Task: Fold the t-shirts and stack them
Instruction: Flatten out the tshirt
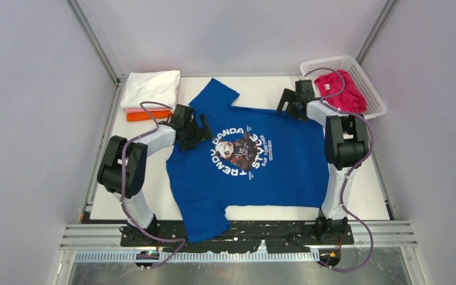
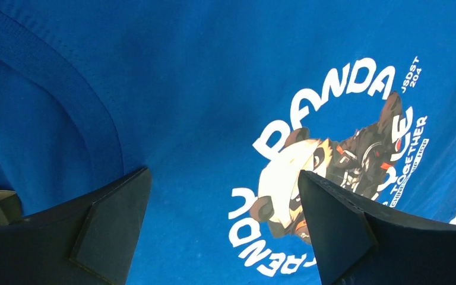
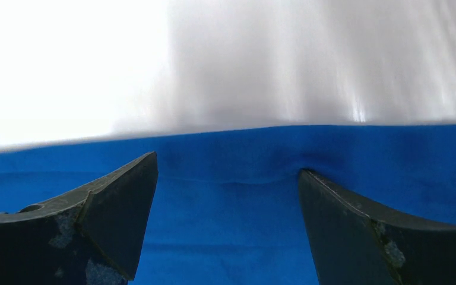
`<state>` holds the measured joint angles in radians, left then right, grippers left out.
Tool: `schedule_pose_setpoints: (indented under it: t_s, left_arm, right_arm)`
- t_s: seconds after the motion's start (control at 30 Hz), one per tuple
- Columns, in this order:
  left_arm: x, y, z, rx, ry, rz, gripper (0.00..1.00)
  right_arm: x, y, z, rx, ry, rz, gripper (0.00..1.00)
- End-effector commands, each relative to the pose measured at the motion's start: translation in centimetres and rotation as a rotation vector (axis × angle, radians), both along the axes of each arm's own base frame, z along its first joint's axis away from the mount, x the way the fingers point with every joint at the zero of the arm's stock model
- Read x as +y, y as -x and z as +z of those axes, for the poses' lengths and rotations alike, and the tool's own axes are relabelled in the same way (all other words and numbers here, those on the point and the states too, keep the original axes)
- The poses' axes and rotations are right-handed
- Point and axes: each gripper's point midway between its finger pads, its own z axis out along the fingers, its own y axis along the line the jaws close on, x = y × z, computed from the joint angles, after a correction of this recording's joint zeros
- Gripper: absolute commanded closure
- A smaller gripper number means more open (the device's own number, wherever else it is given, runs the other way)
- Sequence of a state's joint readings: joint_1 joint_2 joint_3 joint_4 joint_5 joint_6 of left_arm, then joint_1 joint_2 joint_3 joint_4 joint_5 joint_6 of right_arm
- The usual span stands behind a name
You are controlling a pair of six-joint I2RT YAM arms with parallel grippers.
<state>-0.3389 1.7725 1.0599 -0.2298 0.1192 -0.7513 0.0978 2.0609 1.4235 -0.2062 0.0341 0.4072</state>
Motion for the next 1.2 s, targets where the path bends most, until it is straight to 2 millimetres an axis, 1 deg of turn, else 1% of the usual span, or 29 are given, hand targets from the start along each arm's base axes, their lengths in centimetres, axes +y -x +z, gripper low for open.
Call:
schedule_pose_setpoints:
  t_s: [0.0, 0.03, 0.07, 0.1, 0.13, 0.17, 0.2, 0.23, 0.27, 0.37, 0.5, 0.57, 0.6, 0.63, 0.67, 0.7, 0.73, 0.77, 0.8, 0.83, 0.87, 0.9, 0.93, 0.97, 1.0, 1.03, 1.07, 1.1, 1.17]
  left_arm:
    - [2.7, 1.4, -1.0, 0.035, -0.063, 0.007, 0.00]
    - [2.9, 1.5, -1.1, 0.033, -0.062, 0.004, 0.00]
    - [3.1, 1.5, -1.1, 0.032, -0.060, 0.002, 0.00]
    - [3.1, 1.6, -1.2, 0.031, -0.059, -0.004, 0.00]
    - [3.2, 1.5, -1.2, 0.031, -0.060, -0.006, 0.00]
    - [3.2, 1.4, -1.2, 0.030, -0.060, -0.011, 0.00]
    - [3.0, 1.2, -1.0, 0.028, -0.055, -0.017, 0.00]
    - [3.0, 1.1, -0.9, 0.032, -0.054, -0.019, 0.00]
    - [2.9, 1.0, -0.8, 0.031, -0.053, -0.023, 0.00]
    - [2.7, 0.4, 0.1, 0.003, -0.042, -0.024, 0.00]
    - [2.4, -0.7, 1.8, -0.048, -0.029, -0.022, 0.00]
    - [2.1, -1.3, 3.1, -0.080, -0.014, -0.026, 0.00]
    - [1.9, -1.6, 3.7, -0.095, -0.006, -0.029, 0.00]
    - [1.8, -1.9, 4.4, -0.111, -0.002, -0.028, 0.00]
    - [1.8, -2.1, 5.1, -0.127, -0.001, -0.023, 0.00]
    - [1.8, -2.3, 5.7, -0.144, -0.002, -0.020, 0.00]
    - [2.0, -2.4, 6.2, -0.152, -0.010, -0.013, 0.00]
    - [2.3, -2.5, 6.7, -0.158, -0.021, -0.006, 0.00]
    - [2.6, -2.5, 7.0, -0.160, -0.037, 0.006, 0.00]
    - [3.0, -2.4, 7.2, -0.154, -0.054, 0.018, 0.00]
    - [3.3, -2.2, 7.2, -0.142, -0.071, 0.033, 0.01]
    - [3.7, -1.9, 7.0, -0.123, -0.090, 0.048, 0.00]
    - [4.1, -1.5, 6.6, -0.086, -0.110, 0.060, 0.00]
    - [4.3, -1.1, 6.2, -0.052, -0.123, 0.059, 0.00]
    - [4.4, -0.8, 5.7, -0.022, -0.138, 0.050, 0.00]
    - [4.3, -0.5, 5.0, 0.005, -0.141, 0.036, 0.00]
    - [3.8, -0.3, 4.6, 0.024, -0.124, 0.017, 0.00]
    - [3.3, -0.2, 4.2, 0.036, -0.105, -0.004, 0.00]
    - [2.7, -0.1, 3.5, 0.060, -0.086, -0.022, 0.00]
  right_arm:
    - [-0.8, -3.1, 1.3, -0.072, 0.018, -0.063, 0.05]
    - [-0.8, -3.9, 1.9, -0.090, 0.016, -0.068, 0.05]
    - [-0.9, -4.3, 1.5, -0.088, 0.019, -0.075, 0.04]
    - [-0.9, -5.3, 2.3, -0.116, 0.015, -0.081, 0.05]
    - [-0.9, -6.0, 1.9, -0.119, 0.016, -0.084, 0.05]
    - [-0.8, -7.4, 3.4, -0.162, 0.007, -0.091, 0.05]
    - [-0.7, -8.1, 2.7, -0.159, 0.004, -0.092, 0.05]
    - [-0.5, -9.6, 4.5, -0.206, -0.002, -0.091, 0.05]
    - [-0.6, -10.0, 3.5, -0.187, 0.006, -0.093, 0.05]
    - [-0.8, -12.6, 5.3, -0.237, 0.036, -0.090, 0.05]
    - [-0.9, -13.8, 7.9, -0.273, 0.077, -0.053, 0.05]
    - [0.0, -13.3, 9.4, -0.284, 0.063, 0.005, 0.05]
    - [0.4, -12.4, 8.7, -0.263, 0.074, 0.034, 0.05]
    - [0.9, -11.9, 10.6, -0.288, 0.074, 0.057, 0.05]
    - [1.5, -10.7, 9.6, -0.257, 0.096, 0.092, 0.05]
    - [1.8, -9.8, 11.5, -0.276, 0.105, 0.105, 0.05]
    - [2.4, -8.3, 10.1, -0.235, 0.121, 0.133, 0.05]
    - [2.6, -7.3, 12.0, -0.255, 0.125, 0.138, 0.05]
    - [3.2, -5.3, 10.0, -0.201, 0.130, 0.157, 0.05]
    - [3.2, -4.2, 11.8, -0.228, 0.130, 0.154, 0.04]
    - [3.4, -2.0, 9.5, -0.167, 0.126, 0.157, 0.05]
    - [3.5, -0.8, 10.7, -0.186, 0.118, 0.153, 0.05]
    - [3.4, 1.6, 9.5, -0.142, 0.102, 0.145, 0.05]
    - [3.5, 2.7, 9.0, -0.120, 0.088, 0.149, 0.05]
    - [3.3, 4.8, 8.0, -0.082, 0.074, 0.141, 0.05]
    - [3.4, 5.8, 7.5, -0.064, 0.059, 0.136, 0.05]
    - [3.2, 7.7, 6.4, -0.030, 0.053, 0.138, 0.05]
    - [3.1, 8.4, 6.0, -0.016, 0.042, 0.129, 0.05]
    - [2.9, 11.1, 3.7, 0.048, 0.029, 0.128, 0.04]
